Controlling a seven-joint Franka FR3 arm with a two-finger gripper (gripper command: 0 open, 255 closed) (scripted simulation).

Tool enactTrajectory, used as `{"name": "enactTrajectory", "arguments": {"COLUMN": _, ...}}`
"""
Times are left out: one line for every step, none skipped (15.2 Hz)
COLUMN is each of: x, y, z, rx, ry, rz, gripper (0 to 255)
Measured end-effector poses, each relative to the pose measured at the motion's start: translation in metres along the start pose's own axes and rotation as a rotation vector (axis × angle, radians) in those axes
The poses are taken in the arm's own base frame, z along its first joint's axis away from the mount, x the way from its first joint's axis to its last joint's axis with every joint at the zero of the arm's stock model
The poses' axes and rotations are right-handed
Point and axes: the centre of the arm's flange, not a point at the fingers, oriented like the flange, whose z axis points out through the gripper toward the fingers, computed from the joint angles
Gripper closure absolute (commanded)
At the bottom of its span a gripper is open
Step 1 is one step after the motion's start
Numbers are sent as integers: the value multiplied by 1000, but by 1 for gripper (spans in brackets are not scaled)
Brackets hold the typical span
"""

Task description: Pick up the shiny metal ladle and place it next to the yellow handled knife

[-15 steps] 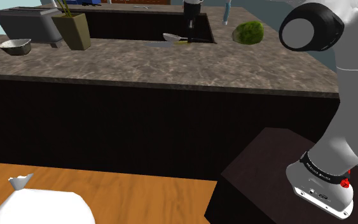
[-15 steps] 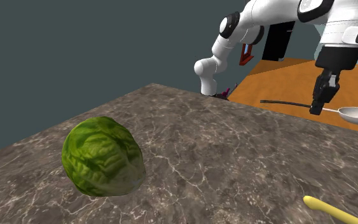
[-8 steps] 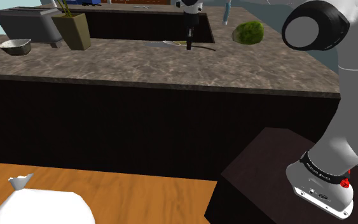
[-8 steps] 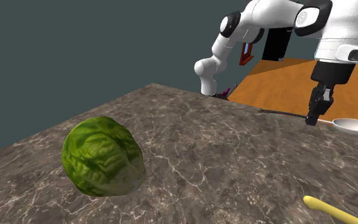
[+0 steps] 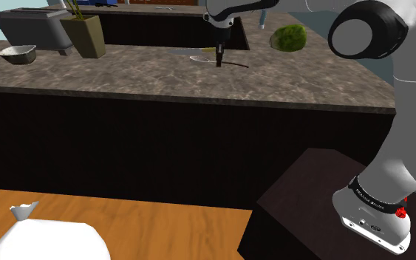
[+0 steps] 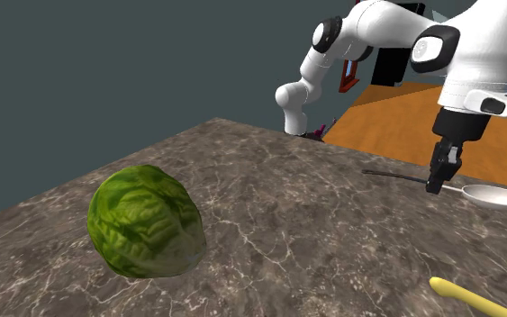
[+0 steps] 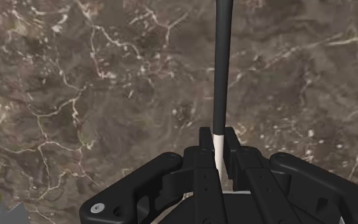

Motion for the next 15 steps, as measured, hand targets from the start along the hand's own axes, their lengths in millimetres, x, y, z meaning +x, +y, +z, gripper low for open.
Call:
{"name": "enactTrajectory", "arguments": {"x": 0, "y": -1, "z": 5, "rx": 0, "ry": 0, "rz": 0, "gripper": 255}}
{"name": "enactTrajectory", "arguments": {"x": 1, "y": -2, "z": 10, "rx": 0, "ry": 0, "rz": 0, "gripper": 255}}
{"name": "enactTrajectory", "arguments": {"x": 0, "y": -3, "z": 16, "rx": 0, "ry": 0, "rz": 0, "gripper": 255}}
{"name": "enactTrajectory", "arguments": {"x": -1, "y": -3, "z": 23, "rx": 0, "ry": 0, "rz": 0, "gripper": 255}}
{"name": "enactTrajectory", "arguments": {"x": -1, "y": -3, "z": 26, "rx": 0, "ry": 0, "rz": 0, "gripper": 255}}
{"name": "enactTrajectory", "arguments": {"x": -1, "y": -3, "z": 27, "rx": 0, "ry": 0, "rz": 0, "gripper": 255}}
{"name": "enactTrajectory", "arguments": {"x": -1, "y": -3, "z": 28, "rx": 0, "ry": 0, "rz": 0, "gripper": 255}}
{"name": "enactTrajectory", "arguments": {"x": -1, "y": -3, "z": 28, "rx": 0, "ry": 0, "rz": 0, "gripper": 255}}
{"name": "enactTrajectory", "arguments": {"x": -1, "y": -3, "z": 28, "rx": 0, "ry": 0, "rz": 0, "gripper": 255}}
{"name": "enactTrajectory", "arguments": {"x": -1, "y": -3, "z": 28, "rx": 0, "ry": 0, "rz": 0, "gripper": 255}}
{"name": "enactTrajectory", "arguments": {"x": -1, "y": -3, "z": 28, "rx": 0, "ry": 0, "rz": 0, "gripper": 255}}
{"name": "enactTrajectory", "arguments": {"x": -1, "y": -3, "z": 28, "rx": 0, "ry": 0, "rz": 0, "gripper": 0}}
{"name": "enactTrajectory", "arguments": {"x": -1, "y": -3, "z": 28, "rx": 0, "ry": 0, "rz": 0, "gripper": 0}}
{"name": "enactTrajectory", "arguments": {"x": -1, "y": -3, "z": 28, "rx": 0, "ry": 0, "rz": 0, "gripper": 0}}
{"name": "enactTrajectory", "arguments": {"x": -1, "y": -3, "z": 28, "rx": 0, "ry": 0, "rz": 0, "gripper": 0}}
